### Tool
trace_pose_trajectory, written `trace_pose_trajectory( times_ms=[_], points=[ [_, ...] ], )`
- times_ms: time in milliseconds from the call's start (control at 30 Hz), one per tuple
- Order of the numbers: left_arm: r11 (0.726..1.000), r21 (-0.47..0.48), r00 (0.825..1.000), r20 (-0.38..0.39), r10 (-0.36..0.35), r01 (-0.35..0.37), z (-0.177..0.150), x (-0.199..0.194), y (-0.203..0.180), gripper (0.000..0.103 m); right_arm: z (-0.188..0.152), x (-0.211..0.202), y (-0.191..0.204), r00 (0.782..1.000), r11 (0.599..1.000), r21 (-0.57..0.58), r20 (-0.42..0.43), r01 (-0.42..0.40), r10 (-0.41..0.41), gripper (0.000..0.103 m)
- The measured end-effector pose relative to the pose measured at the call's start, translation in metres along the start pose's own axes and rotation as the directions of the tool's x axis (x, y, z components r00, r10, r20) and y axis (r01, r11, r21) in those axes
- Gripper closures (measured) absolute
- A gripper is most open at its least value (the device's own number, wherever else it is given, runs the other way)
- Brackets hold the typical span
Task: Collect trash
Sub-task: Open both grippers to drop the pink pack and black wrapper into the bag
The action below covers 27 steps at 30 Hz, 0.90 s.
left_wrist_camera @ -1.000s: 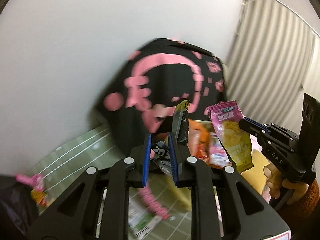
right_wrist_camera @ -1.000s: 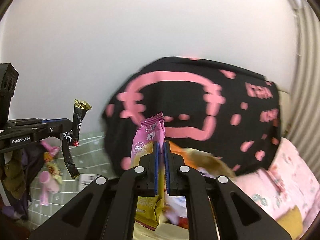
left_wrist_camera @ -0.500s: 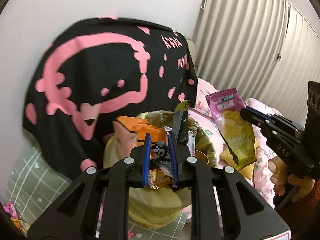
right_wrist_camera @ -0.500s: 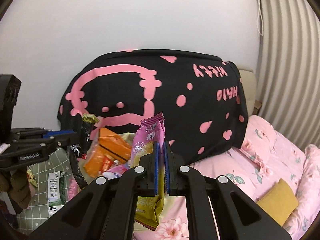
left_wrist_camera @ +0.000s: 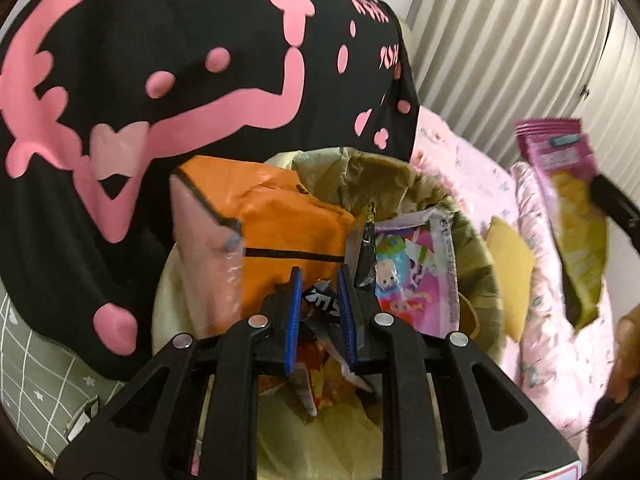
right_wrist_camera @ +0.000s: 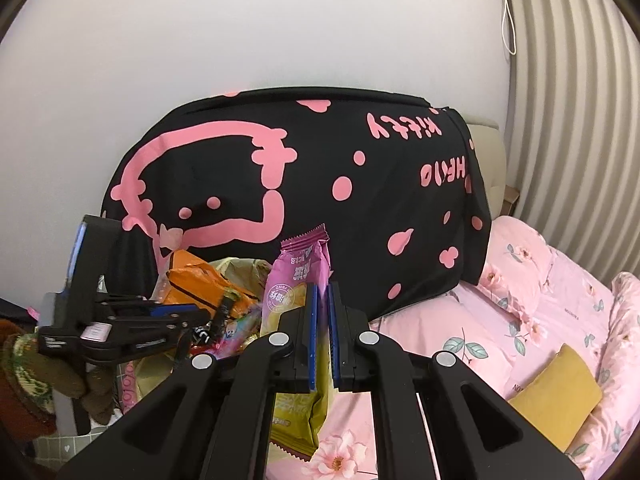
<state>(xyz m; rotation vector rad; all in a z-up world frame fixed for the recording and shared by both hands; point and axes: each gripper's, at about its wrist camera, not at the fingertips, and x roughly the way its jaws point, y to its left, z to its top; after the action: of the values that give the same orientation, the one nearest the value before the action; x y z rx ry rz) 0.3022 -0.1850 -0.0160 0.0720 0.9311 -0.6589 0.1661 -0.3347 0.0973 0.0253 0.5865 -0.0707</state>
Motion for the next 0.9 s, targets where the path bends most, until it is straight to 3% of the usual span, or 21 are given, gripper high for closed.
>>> trace_pose_trajectory(
  times_ms=[133, 200, 300, 433, 700, 900],
  points=[
    [1.000, 0.011, 1.000, 0.004, 0.015, -0.015, 0.006, 0.010, -0.004, 0.086, -0.003, 0.007, -0.006, 1.000, 1.000, 0.008, -0.013, -0.010, 0.010, 0.096],
    [1.000, -0.007, 1.000, 0.010, -0.022, 0.022, 0.007, 0.004, -0.002, 0.084, -0.002, 0.009, -0.006, 1.000, 1.000, 0.010, -0.010, -0.026, 0.026, 0.096],
    [0.998, -0.029, 0.998, 0.031, -0.062, 0.062, 0.007, -0.011, 0.001, 0.066, 0.001, 0.013, -0.003, 0.999, 0.999, 0.011, 0.000, -0.051, 0.051, 0.096],
    [0.994, -0.076, 0.995, 0.066, -0.069, 0.074, 0.001, -0.040, 0.012, 0.057, 0.008, 0.022, 0.009, 0.996, 0.996, 0.008, 0.013, -0.088, 0.088, 0.096],
    [0.987, -0.151, 0.987, 0.135, 0.083, -0.062, -0.029, -0.106, 0.043, 0.055, 0.014, 0.052, 0.050, 0.987, 0.987, 0.023, -0.004, -0.161, 0.161, 0.096],
    [0.943, -0.286, 0.974, 0.098, 0.204, -0.168, -0.068, -0.134, 0.081, 0.055, -0.011, 0.090, 0.073, 0.984, 0.988, -0.030, -0.099, -0.152, 0.148, 0.096]
  ],
)
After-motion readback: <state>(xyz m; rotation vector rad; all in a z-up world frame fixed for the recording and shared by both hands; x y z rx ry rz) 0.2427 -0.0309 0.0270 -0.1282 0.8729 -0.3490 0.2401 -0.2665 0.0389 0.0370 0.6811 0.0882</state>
